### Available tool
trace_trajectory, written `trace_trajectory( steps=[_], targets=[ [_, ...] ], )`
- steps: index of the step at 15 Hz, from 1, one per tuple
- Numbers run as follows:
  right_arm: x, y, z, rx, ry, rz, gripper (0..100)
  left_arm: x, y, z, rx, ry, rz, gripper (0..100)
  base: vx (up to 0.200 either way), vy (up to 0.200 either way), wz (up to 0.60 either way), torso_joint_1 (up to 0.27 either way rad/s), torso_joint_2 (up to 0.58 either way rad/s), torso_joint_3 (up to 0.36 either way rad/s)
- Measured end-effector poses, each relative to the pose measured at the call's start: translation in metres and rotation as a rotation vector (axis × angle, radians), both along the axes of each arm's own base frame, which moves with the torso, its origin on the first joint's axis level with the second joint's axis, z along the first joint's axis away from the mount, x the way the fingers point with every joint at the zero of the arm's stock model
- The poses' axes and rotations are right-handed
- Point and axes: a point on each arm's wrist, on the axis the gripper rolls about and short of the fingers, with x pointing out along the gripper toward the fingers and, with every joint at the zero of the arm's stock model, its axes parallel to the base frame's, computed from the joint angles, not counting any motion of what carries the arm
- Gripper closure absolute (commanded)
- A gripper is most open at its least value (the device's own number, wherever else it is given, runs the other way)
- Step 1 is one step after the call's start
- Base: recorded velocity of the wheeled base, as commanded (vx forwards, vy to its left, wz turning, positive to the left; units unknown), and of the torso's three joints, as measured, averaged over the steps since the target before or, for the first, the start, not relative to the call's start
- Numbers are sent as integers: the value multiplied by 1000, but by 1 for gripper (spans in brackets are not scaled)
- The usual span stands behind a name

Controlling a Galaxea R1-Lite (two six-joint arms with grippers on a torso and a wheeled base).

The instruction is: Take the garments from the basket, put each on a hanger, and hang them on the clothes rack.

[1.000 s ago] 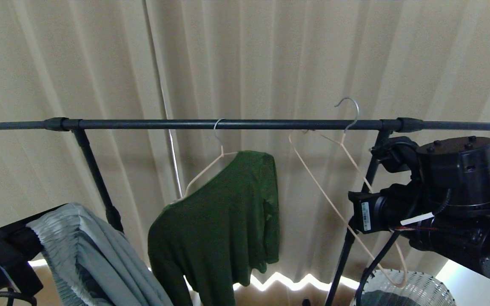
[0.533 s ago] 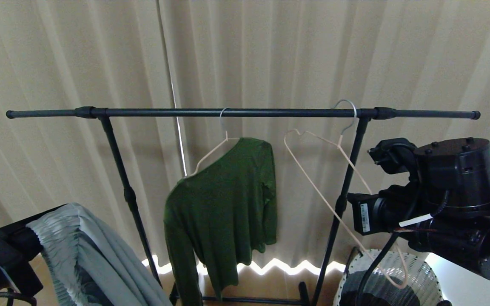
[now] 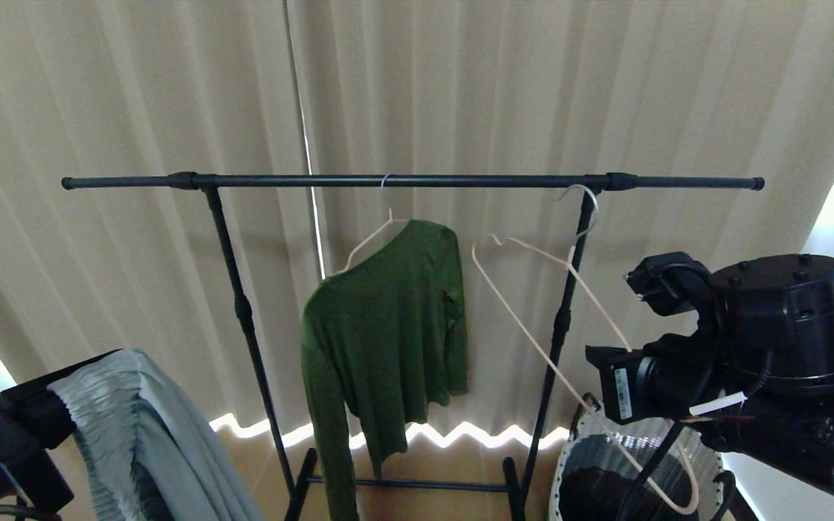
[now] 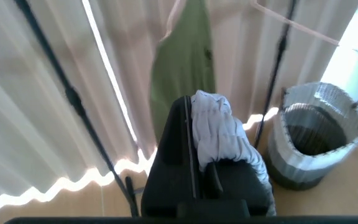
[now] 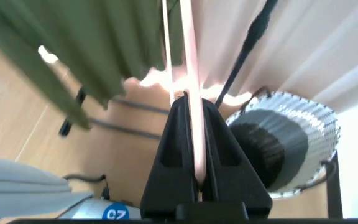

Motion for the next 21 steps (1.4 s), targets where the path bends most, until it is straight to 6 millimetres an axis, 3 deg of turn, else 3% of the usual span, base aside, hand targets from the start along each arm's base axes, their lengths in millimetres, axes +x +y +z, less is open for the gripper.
trace_trajectory(
  steps=[4,6,11,17,21],
  targets=[
    [-15,10,4,55,13,137,100,17,-9,13,10,10,9,100,0,0,0,0,0,0],
    [-25,24,11,128,-39,237,100,40,-19,26,45,51,111,100,0,0,0,0,0,0],
    [-55,47,3,199,-30,450,100,99,-49,47,131,165,329,100,0,0,0,0,0,0],
    [-86,62,3,247,9,571,100,154,-63,51,149,228,548,100,0,0,0,0,0,0],
    [-100,67,6,257,7,635,100,168,-65,46,160,244,565,100,0,0,0,0,0,0]
  ],
)
